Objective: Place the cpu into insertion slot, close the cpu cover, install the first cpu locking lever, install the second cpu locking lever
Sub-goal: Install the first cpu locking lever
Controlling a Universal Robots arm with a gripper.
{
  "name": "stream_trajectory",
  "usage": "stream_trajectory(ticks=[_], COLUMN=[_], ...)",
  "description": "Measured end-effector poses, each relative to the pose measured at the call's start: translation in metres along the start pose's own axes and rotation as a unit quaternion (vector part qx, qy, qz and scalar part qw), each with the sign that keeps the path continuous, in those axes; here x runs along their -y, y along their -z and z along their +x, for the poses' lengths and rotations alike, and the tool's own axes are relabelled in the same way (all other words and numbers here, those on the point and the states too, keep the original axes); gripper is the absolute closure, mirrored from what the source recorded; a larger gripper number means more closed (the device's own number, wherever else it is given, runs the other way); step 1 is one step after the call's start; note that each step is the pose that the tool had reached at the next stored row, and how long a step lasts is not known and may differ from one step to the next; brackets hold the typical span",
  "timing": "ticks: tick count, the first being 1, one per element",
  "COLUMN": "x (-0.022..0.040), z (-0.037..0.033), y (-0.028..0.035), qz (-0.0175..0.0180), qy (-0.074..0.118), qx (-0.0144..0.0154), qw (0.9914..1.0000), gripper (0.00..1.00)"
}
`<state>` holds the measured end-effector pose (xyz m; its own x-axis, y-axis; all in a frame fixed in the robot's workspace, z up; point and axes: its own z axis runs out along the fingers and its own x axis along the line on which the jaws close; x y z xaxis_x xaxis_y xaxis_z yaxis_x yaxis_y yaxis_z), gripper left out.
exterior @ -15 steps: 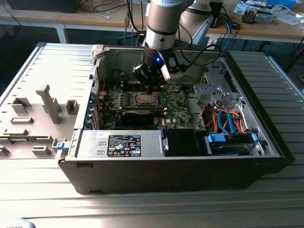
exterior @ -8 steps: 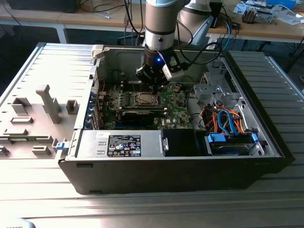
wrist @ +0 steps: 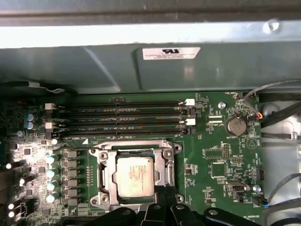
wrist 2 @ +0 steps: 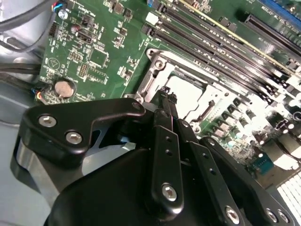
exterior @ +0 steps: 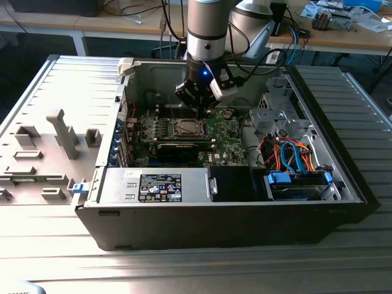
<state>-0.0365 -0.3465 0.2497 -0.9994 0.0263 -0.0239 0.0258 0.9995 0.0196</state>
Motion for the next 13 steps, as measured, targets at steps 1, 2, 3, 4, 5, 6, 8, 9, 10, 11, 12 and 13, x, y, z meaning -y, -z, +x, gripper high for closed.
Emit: stream_trajectory(ticks=[1, 2, 3, 4, 5, 6, 8, 9, 10, 11, 12, 13], x=[0.0000, 0.0002, 0.0002, 0.0003, 0.0004, 0.0005, 0.0006, 0.0006, 0.0006, 0.0005, 0.0005, 0.0006], z=[0.0025, 0.0057, 0.0080, 0.0109, 0.0133, 0.0176, 0.0212, 0.0214, 0.0214, 0.0219, 0.0225, 0.0236], y=[0.0005, 0.0007, 0.0007, 0.0007, 0.0008, 0.0009, 0.0016, 0.0020, 0.0028, 0.0038, 0.0039, 0.0040], qz=[-0.0001, 0.0001, 0.0000, 0.0000, 0.0000, -0.0001, 0.0000, 0.0000, 0.0000, -0.0001, -0.0002, -0.0001], qy=[0.000, 0.000, 0.000, 0.000, 0.000, 0.000, 0.000, 0.000, 0.000, 0.000, 0.000, 0.000], qx=[0.0005, 0.0008, 0.0011, 0.0014, 0.0016, 0.0019, 0.0022, 0.0023, 0.0024, 0.0025, 0.0027, 0.0028], qw=[1.00000, 1.00000, 1.00000, 1.00000, 1.00000, 1.00000, 1.00000, 1.00000, 1.00000, 1.00000, 1.00000, 1.00000], gripper=[0.89, 0.89, 0.89, 0.89, 0.89, 0.89, 0.89, 0.89, 0.89, 0.89, 0.89, 0.89])
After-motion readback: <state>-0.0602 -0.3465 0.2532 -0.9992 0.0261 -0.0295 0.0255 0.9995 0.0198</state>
